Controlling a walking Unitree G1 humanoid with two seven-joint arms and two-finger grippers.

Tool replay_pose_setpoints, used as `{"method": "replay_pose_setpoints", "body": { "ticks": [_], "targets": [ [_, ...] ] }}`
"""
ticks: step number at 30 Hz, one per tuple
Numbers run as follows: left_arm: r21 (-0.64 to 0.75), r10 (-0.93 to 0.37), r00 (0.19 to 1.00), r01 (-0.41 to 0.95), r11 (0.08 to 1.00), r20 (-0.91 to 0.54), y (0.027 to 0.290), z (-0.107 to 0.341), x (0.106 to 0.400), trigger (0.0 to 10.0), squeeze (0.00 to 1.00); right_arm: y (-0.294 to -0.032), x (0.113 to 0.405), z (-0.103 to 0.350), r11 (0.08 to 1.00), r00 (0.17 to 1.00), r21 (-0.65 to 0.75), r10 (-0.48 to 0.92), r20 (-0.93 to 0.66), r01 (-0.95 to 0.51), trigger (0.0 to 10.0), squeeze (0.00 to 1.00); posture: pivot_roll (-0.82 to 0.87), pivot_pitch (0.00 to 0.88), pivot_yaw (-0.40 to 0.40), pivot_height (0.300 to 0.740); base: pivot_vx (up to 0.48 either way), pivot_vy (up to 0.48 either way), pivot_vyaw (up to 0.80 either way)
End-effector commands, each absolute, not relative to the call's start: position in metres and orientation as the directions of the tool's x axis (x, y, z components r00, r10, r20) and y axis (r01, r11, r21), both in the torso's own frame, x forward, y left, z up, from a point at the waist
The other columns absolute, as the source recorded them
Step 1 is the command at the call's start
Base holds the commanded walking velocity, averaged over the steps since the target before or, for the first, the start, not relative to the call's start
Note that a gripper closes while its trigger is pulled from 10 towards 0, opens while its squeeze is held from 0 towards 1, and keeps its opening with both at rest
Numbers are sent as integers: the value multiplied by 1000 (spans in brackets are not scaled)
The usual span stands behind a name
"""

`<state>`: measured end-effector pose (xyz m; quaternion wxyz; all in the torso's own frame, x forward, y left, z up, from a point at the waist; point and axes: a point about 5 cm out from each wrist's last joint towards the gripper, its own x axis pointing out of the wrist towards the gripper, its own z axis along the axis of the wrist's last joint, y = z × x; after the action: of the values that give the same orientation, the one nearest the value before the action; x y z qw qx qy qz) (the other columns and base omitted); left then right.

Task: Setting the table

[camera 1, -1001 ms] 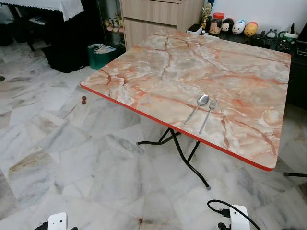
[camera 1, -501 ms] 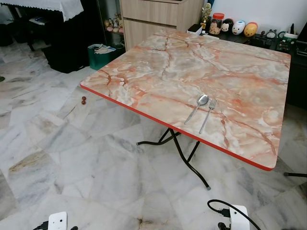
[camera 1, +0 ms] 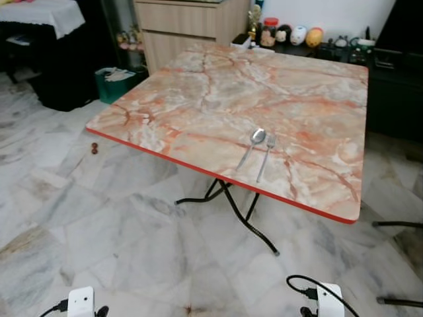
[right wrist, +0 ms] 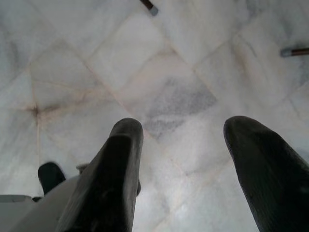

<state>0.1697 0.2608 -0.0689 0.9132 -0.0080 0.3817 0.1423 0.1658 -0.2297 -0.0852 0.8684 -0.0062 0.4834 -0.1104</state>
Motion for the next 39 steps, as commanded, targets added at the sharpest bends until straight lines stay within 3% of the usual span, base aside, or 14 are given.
{"method": "replay_pose_setpoints", "body": {
  "ticks": [1,26,39],
  "targets": [
    [101,263,667,-272,957,-698,261,-70,167,10000,0,-229,166,-85,975,507,-114,-198,-839,192,10000,0,-24,0,38,740,0,0,-700],
    [104,272,697,-274,956,-663,262,-65,174,10000,0,-229,167,-85,976,509,-112,-194,-839,186,10000,0,-20,0,37,740,0,0,-675],
    [98,267,716,-269,958,-645,258,-63,179,10000,0,-229,167,-85,977,515,-109,-191,-836,184,10000,0,-21,0,35,740,0,0,0]
  ]
}}
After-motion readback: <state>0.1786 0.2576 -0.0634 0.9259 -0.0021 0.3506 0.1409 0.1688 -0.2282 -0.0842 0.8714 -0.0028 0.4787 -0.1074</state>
